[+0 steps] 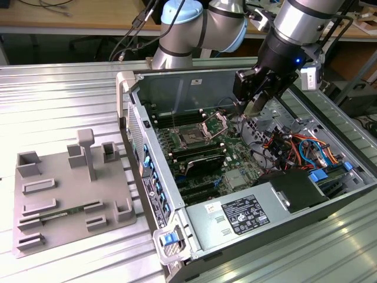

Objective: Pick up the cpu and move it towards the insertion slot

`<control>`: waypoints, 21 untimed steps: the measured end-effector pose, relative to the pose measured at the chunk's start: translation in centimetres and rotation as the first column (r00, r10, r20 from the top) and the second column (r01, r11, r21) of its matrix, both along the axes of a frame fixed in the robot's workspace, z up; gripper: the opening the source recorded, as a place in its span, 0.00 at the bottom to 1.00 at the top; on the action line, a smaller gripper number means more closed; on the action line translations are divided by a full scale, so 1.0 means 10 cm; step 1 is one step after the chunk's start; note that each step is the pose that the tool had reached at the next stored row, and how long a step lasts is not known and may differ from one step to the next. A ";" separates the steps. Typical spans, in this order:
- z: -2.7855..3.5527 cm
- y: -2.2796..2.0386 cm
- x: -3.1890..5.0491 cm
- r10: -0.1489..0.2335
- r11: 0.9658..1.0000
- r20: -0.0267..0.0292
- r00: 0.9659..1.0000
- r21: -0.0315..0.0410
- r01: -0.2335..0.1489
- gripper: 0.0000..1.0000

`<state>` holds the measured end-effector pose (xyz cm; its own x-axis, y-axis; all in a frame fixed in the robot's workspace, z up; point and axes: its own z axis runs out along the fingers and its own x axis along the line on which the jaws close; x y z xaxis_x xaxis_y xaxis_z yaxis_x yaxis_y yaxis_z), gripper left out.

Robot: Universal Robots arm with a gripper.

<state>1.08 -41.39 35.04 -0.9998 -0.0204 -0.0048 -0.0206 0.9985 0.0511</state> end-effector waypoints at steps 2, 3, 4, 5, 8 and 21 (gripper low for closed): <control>-0.003 0.001 0.000 0.000 1.000 0.000 1.000 0.000 0.000 0.54; -0.004 0.001 0.000 0.000 1.000 0.000 1.000 0.000 0.000 0.54; -0.006 0.002 0.000 0.000 1.000 0.000 1.000 0.000 0.000 0.54; -0.009 0.003 0.000 0.000 1.000 0.000 1.000 0.000 0.000 0.54; -0.021 0.014 -0.007 0.000 1.000 0.000 1.000 0.000 0.000 0.54; -0.041 0.059 -0.149 0.000 1.000 0.000 1.000 0.008 0.000 0.54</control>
<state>-0.40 -40.79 34.62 -0.9998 -0.0205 -0.0050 -0.0208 0.9980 0.0590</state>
